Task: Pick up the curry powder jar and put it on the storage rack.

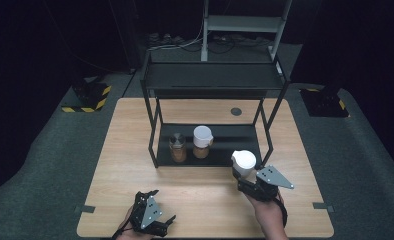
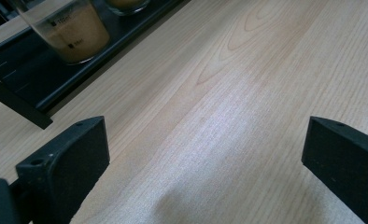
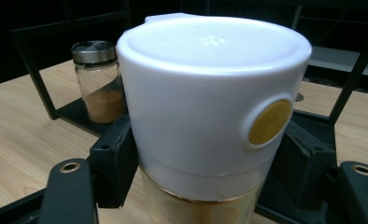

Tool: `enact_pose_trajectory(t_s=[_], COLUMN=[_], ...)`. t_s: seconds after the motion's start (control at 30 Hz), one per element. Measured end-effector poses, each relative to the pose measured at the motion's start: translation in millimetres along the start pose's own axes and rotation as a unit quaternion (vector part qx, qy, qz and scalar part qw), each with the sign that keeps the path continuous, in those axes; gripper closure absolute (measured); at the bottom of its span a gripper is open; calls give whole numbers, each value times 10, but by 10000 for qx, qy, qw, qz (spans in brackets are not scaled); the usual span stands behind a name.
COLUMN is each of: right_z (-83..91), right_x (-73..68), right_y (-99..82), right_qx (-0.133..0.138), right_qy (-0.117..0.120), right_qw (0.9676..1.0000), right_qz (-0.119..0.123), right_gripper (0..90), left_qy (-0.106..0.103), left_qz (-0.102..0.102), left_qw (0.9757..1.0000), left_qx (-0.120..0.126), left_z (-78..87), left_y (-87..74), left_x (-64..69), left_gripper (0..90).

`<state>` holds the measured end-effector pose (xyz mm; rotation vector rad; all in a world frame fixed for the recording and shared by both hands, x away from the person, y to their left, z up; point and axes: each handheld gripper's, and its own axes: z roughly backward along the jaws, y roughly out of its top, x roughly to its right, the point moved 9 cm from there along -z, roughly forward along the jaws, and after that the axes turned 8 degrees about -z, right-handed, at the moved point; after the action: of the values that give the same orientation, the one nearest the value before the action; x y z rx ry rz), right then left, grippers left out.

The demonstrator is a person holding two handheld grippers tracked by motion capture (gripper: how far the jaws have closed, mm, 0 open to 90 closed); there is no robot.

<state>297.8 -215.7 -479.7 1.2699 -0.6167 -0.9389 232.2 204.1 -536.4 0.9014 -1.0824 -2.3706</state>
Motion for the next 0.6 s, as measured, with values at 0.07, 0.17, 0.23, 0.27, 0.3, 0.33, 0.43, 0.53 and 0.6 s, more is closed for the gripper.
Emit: enact_pose_trajectory(t_s=[0.07,0.17,0.23,0.27,0.3,0.33,0.43,0.53,0.6], right_z=[-39,-106,-133,-146,-162,-178,-227,-281,-305], right_x=[5,9,7,3,-1,-5,-14,-17,-17], right_y=[33,93,121,137,156,174,221,257,269], right_qx=[6,48,57,55,63,78,106,108,108], right_qy=[3,-6,-9,-14,-23,-28,-32,-42,-55], right_qw=[10000,9999,9999,9999,9999,9999,9999,9999,9999], right_qz=[-30,-97,-99,-95,-77,-62,-47,-54,-51], right_gripper=[306,306,306,306,306,306,306,306,306], left_qy=[1,2,3,4,5,7,0,-4,-7], left_qz=[-9,-10,-10,-8,-2,0,-13,-10,1], left_qw=[10000,10000,10000,10000,10000,10000,10000,10000,10000], left_qx=[-3,-5,0,2,5,6,2,13,22], left_z=[2,2,3,3,4,4,3,4,6], left_y=[0,0,-1,-1,-2,-2,-1,-3,-5], left_x=[-2,-1,-1,-2,-2,-2,0,-1,-5], left_gripper=[12,12,12,12,12,12,12,12,12])
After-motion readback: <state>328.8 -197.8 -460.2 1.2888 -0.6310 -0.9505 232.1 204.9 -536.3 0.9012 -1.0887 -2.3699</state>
